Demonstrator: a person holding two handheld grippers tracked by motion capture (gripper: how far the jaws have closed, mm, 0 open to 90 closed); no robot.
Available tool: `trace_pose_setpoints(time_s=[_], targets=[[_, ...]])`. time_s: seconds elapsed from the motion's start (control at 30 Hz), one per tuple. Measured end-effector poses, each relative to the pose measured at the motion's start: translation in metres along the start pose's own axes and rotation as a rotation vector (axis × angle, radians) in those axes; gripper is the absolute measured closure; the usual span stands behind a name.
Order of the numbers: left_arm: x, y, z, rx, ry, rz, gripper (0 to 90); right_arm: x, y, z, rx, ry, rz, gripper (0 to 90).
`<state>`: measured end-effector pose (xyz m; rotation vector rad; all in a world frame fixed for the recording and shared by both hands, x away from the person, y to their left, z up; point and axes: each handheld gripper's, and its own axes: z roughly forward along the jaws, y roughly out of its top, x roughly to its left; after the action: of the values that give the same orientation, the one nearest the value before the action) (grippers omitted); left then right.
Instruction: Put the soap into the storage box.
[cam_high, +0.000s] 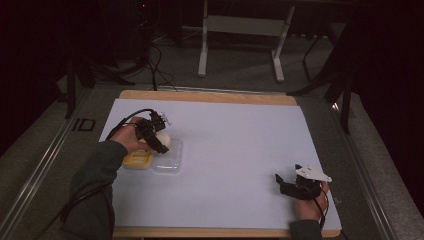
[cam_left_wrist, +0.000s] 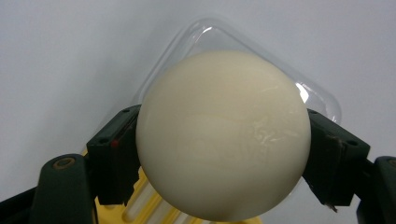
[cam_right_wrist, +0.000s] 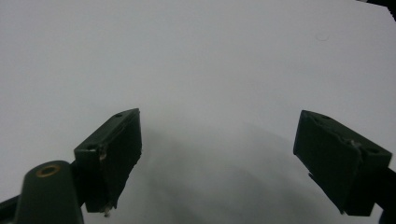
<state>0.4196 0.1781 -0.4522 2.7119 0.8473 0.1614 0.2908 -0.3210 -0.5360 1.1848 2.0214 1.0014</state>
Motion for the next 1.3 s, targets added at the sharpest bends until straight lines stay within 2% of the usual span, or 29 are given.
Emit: trace_pose_setpoints(time_s=[0.53,0.63,0.8,0.97,1.3], targets=[[0.012,-0.019,0.0,0.022,0.025,-0.063,23.1,0.0,0.0,0.0,0.0,-0.001,0.0,15.3],[0.013,-0.022,0.001,0.017,0.027,-0.088,23.1,0.0,0.0,0.0,0.0,-0.001,0.0,15.3],[0.015,-0.026,0.001,0.024,0.039,-0.097,23.1,0.0,0.0,0.0,0.0,-0.001,-0.001,15.3],[0.018,-0.03,-0.001,0.019,0.053,-0.127,23.1,0.0,0.0,0.0,0.0,-0.001,-0.001,15.3],[0.023,-0.04,0.0,0.038,0.065,-0.148,23.1,0.0,0.0,0.0,-0.001,-0.002,-0.001,15.3]])
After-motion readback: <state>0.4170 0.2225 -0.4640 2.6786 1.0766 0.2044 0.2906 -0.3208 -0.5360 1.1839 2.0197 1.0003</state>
